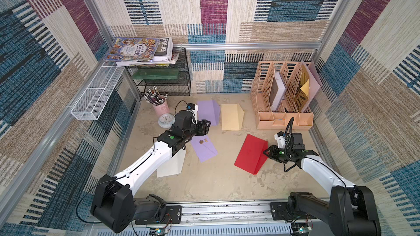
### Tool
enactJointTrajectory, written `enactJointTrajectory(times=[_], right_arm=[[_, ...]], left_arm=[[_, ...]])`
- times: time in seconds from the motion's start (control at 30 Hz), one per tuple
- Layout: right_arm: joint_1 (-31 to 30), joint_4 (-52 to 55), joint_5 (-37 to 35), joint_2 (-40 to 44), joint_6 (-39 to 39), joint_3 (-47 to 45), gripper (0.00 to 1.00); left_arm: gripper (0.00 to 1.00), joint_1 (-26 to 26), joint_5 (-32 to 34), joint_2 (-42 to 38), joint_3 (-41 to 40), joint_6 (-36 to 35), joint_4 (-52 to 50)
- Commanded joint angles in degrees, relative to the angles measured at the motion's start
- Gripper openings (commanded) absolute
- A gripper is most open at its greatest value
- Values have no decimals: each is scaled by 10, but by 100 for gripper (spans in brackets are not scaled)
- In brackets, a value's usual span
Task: Open the envelope
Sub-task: Place the envelope at the center of the board, then move the envelope to the center of the board.
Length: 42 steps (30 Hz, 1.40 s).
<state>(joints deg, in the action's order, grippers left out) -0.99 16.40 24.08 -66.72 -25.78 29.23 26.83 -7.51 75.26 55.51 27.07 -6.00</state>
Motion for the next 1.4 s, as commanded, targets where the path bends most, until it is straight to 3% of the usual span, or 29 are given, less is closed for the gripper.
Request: enactJointTrajectory(times=[0.0, 0.23, 0.5, 0.7, 0.9, 1.17, 1.37], right_arm=[[5, 1, -10, -9, 10, 4, 52], [8, 10, -72, -3, 4, 14, 59], [16, 34, -131, 59, -6, 37, 61], [17, 40, -128, 128, -15, 73, 61], [-21, -13, -72, 135, -33, 67, 58], [-151, -97, -95, 47, -44, 90, 59], [-238, -127, -82, -107, -28, 192, 58]], left_arm=[[64, 0, -7, 6, 7, 4, 13], [64, -1, -8, 14, 9, 3, 12], [64, -1, -9, 19, 13, 1, 9], [64, -1, -6, 13, 12, 2, 3], [64, -5, 2, 6, 2, 9, -6], [64, -22, 2, -29, -56, 38, -20], [65, -42, -21, -41, -113, 86, 5]])
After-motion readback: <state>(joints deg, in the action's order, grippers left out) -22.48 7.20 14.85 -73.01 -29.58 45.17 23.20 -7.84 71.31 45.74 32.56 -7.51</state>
